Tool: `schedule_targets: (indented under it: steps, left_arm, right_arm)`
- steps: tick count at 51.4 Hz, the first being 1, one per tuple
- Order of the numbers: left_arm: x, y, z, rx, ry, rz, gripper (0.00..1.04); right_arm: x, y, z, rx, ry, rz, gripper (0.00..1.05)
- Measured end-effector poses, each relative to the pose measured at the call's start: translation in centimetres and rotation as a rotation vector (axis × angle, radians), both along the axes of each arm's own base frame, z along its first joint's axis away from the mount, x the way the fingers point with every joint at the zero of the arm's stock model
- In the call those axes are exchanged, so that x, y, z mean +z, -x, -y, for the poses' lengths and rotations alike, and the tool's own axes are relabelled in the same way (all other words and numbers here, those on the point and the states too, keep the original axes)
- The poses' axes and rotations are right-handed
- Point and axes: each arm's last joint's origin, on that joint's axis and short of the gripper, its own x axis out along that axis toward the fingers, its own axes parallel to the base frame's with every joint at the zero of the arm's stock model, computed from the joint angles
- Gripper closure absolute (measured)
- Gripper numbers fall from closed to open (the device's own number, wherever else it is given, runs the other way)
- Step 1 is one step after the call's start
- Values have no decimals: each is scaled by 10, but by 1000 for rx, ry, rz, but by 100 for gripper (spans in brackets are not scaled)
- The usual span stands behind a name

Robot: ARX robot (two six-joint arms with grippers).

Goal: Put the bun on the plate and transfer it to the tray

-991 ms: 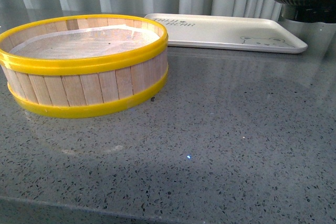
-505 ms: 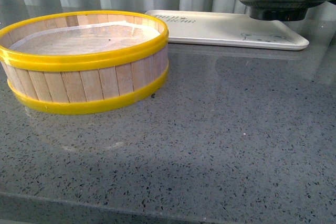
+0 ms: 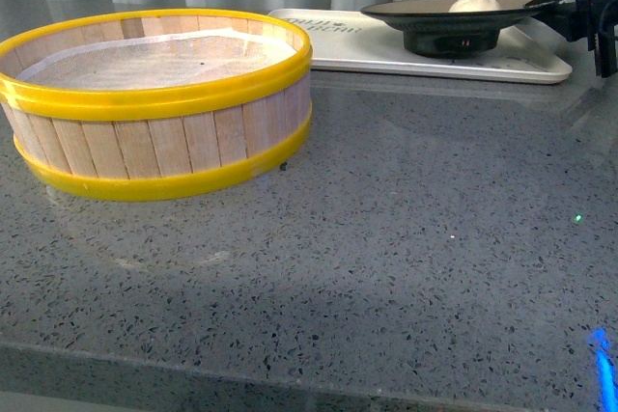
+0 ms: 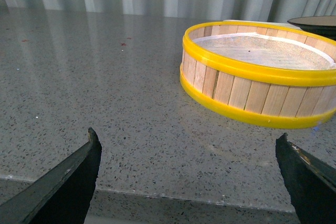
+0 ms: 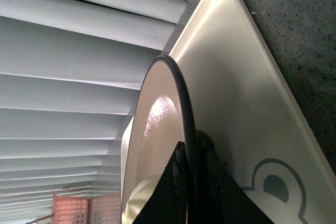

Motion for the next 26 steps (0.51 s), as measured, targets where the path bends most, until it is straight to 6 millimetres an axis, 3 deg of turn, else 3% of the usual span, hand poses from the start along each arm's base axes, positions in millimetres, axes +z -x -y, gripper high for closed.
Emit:
schedule_targets:
  steps: [14,26]
  left_arm:
    - [0,0,0,0,0,0,7]
    - [0,0,0,0,0,0,7]
  right_arm:
    - [-1,-6,11,-27,11,-1,102]
    - [-2,-3,10,-6,-10,-13,66]
